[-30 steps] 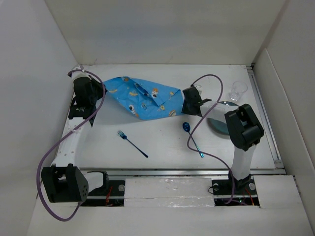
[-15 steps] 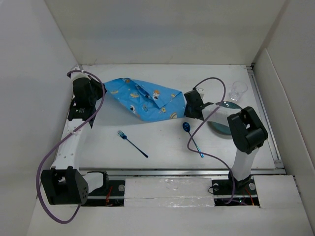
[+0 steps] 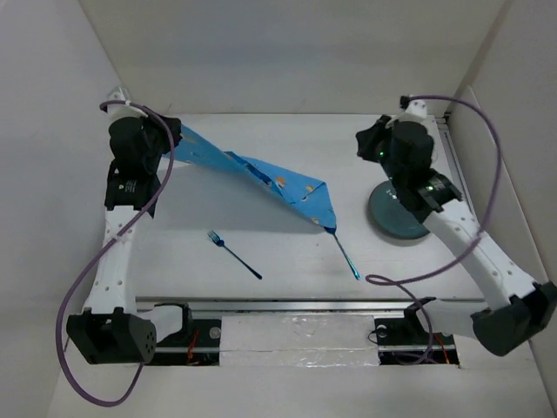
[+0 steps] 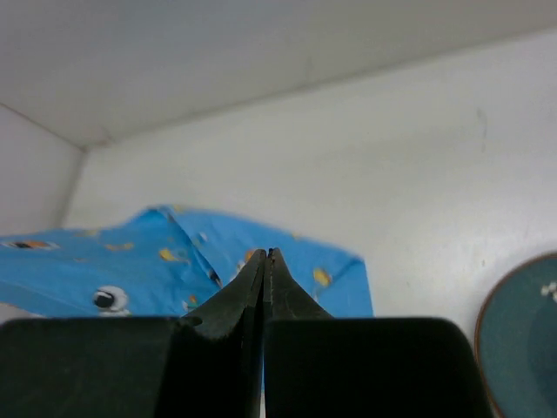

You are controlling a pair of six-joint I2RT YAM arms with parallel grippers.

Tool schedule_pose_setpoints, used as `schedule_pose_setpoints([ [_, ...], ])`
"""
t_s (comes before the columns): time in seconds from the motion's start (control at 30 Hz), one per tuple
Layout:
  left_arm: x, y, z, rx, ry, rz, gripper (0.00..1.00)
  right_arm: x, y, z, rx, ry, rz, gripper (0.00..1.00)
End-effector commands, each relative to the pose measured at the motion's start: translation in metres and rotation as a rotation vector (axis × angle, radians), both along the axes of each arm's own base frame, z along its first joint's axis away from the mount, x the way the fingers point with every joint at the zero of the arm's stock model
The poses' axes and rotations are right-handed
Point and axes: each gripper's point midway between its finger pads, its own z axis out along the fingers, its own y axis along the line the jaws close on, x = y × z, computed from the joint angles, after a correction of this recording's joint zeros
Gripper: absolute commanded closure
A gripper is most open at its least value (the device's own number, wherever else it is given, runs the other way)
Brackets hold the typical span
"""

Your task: Set the dinner table for one person

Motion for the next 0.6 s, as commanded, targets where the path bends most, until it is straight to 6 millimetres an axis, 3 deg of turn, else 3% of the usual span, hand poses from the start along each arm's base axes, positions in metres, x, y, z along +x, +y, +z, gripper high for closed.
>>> schedule_pose_setpoints([
  [0.0,-0.042,-0.003,0.127,-0.019,-0.314,-0.018,1.00,-0.031,-0.030,0.072,-0.026,-0.132,-0.032,1.00],
  [0.03,-0.049,0.000,0.134,-0.016,-0.319,-0.006,1.00,-0.037,-0.039,0.080,-0.036,-0.141,-0.045,1.00],
  [0.07,-0.057,0.001,0.146,-0.010,-0.347,0.003,1.00,-0.046,-0.044,0.100,-0.023,-0.181,-0.050,1.00],
  [0.1,-0.073,0.006,0.167,-0.008,-0.402,0.028,1.00,-0.057,-0.053,0.116,-0.014,-0.216,-0.061,1.00],
  [0.17,-0.083,0.008,0.180,-0.003,-0.436,0.039,1.00,-0.065,-0.056,0.124,-0.027,-0.236,-0.039,1.00],
  [0.2,-0.087,0.008,0.185,0.008,-0.440,0.043,1.00,-0.062,-0.053,0.118,-0.039,-0.212,-0.022,1.00],
  [0.23,-0.087,0.008,0.183,0.013,-0.436,0.042,1.00,-0.061,-0.046,0.106,-0.043,-0.172,0.013,1.00],
  [0.27,-0.085,0.008,0.178,0.014,-0.423,0.042,1.00,-0.062,-0.027,0.096,-0.033,-0.151,0.098,1.00],
  [0.3,-0.080,0.008,0.163,0.010,-0.401,0.040,1.00,-0.057,-0.012,0.056,-0.044,-0.082,0.142,1.00],
  [0.33,-0.077,0.008,0.154,0.009,-0.387,0.041,1.00,-0.050,0.005,0.040,-0.023,-0.078,0.177,1.00],
  [0.37,-0.075,0.009,0.144,0.006,-0.370,0.044,1.00,-0.057,0.032,0.019,-0.026,-0.046,0.250,1.00],
  [0.4,-0.070,0.010,0.123,0.009,-0.333,0.050,1.00,-0.060,0.047,-0.020,-0.049,0.021,0.287,1.00],
  [0.43,-0.068,0.017,0.113,0.015,-0.316,0.090,1.00,-0.062,0.064,-0.030,-0.044,0.017,0.323,1.00],
  [0.47,-0.066,0.018,0.101,0.015,-0.293,0.095,1.00,-0.070,0.093,-0.057,-0.072,0.070,0.393,1.00],
  [0.57,-0.055,0.016,0.092,0.009,-0.296,0.081,1.00,-0.077,0.127,-0.102,-0.145,0.154,0.439,1.00],
])
